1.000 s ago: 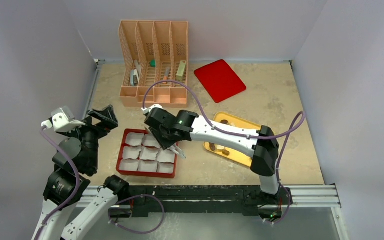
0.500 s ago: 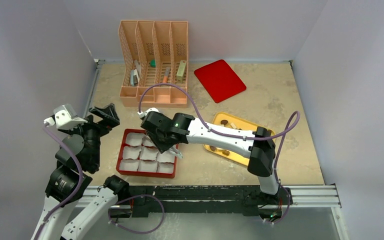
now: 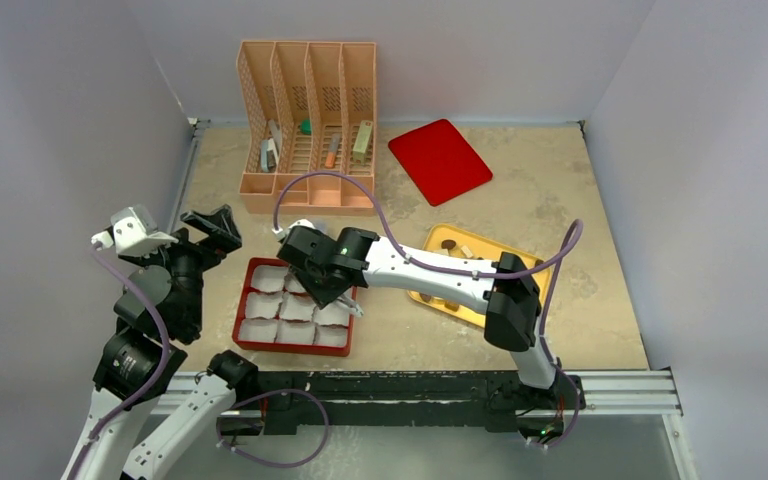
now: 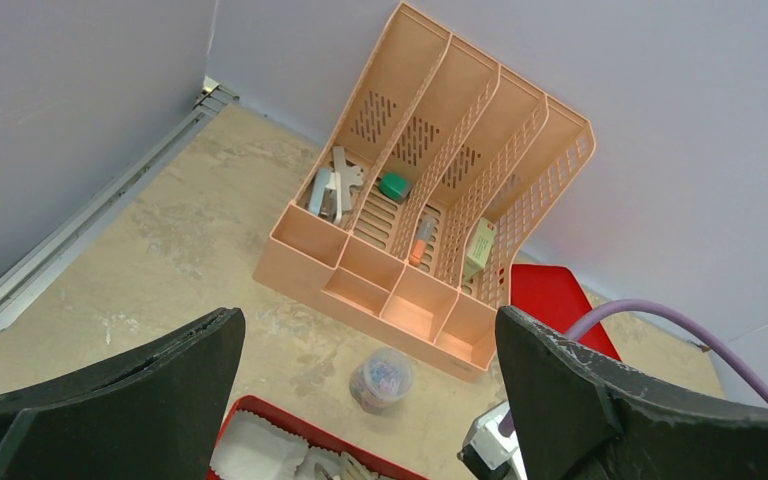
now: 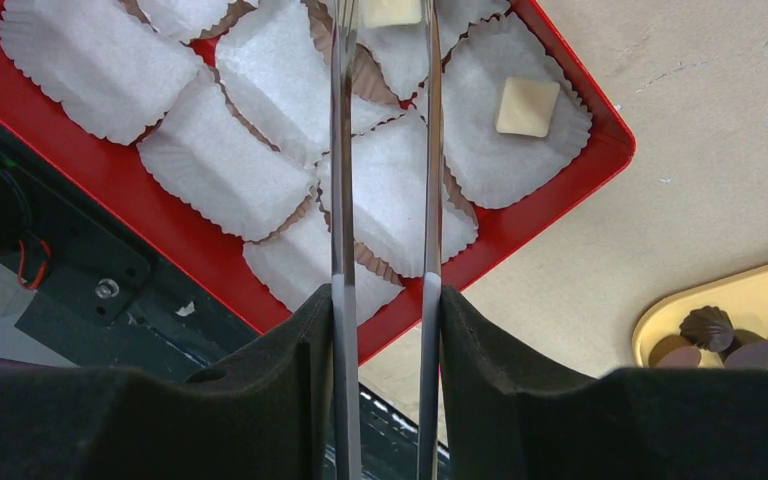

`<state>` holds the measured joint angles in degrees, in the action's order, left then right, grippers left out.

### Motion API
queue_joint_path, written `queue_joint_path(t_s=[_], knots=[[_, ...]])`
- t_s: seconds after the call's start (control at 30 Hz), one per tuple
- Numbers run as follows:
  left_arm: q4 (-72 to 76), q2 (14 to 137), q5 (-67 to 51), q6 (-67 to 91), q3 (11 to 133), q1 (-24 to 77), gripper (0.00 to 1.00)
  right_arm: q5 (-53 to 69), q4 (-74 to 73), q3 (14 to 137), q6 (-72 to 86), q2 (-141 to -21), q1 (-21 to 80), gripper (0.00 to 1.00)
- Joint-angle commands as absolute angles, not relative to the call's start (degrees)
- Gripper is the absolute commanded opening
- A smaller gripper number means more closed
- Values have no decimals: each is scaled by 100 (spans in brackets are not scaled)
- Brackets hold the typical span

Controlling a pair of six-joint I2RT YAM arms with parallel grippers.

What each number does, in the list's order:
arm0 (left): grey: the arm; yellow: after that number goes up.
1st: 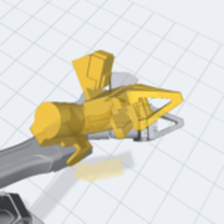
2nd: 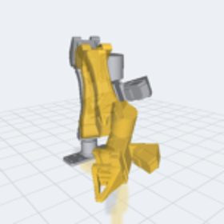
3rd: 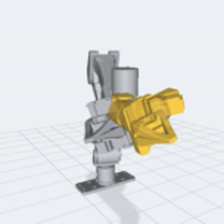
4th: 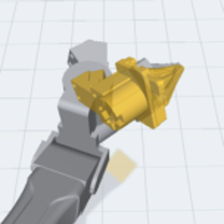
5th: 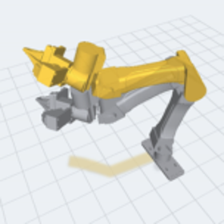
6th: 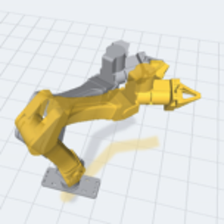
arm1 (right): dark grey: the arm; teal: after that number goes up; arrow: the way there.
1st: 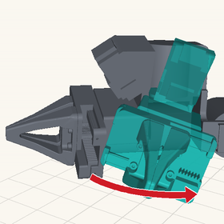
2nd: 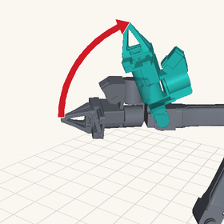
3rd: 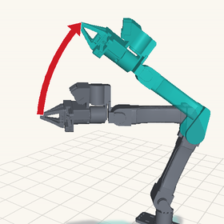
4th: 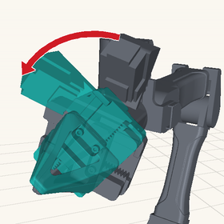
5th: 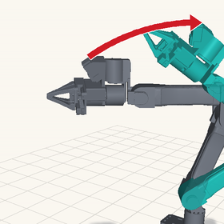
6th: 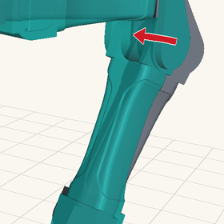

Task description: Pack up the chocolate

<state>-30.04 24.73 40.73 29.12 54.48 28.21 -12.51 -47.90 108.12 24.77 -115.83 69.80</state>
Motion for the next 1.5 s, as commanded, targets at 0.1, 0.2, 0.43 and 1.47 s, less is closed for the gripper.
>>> queue_joint_path(t_s=[0.1,0.2,0.43,1.47], knots=[[-2736,2538,4039,2803,5443,2839,96,-1458,-4921,11162,2399,-11461,6985,43],[-2735,2557,4026,2810,5429,2839,96,-1473,-4938,11156,2395,-11402,6989,42],[-2674,2595,4000,2795,5297,2839,96,-1350,-4977,10988,2414,-10980,6987,42],[-2385,3146,3602,2497,4703,2839,96,-2388,-6485,8347,3801,-8117,5877,41]])
